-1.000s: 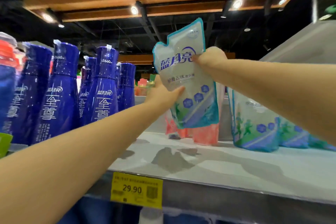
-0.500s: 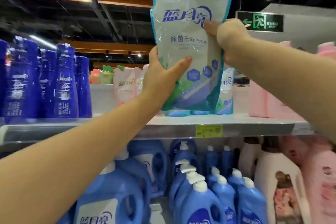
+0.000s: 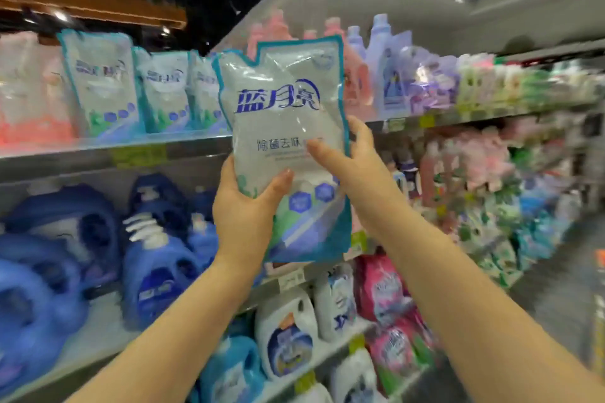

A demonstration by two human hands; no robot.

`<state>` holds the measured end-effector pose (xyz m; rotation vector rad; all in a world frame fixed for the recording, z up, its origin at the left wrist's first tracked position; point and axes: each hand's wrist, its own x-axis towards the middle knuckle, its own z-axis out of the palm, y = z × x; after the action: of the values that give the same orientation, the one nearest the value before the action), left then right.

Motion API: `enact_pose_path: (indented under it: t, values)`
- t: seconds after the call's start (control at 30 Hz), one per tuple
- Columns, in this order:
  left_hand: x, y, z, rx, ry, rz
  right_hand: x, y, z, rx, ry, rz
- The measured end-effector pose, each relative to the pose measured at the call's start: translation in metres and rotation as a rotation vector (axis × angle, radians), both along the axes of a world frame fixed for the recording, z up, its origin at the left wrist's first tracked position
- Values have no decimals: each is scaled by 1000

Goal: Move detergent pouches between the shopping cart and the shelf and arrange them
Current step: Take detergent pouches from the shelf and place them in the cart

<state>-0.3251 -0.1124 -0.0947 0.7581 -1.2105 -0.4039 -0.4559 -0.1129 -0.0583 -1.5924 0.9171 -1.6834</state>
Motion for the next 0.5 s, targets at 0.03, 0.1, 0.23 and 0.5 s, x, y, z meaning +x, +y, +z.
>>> enact_pose_path:
  t: [0.03, 0.1, 0.23, 0.5]
  values:
    - [-29, 5, -13, 24, 14, -24, -27, 12, -24, 54, 35, -40]
    - [-90, 16, -42, 86, 40, -80, -83, 38, -71, 157, 80, -74]
    - [-207, 36, -115, 302, 13, -265, -197, 84, -148, 332, 16, -186]
    - [-387, 117, -287, 829, -390, -592, -343, 210, -322, 800, -313, -560]
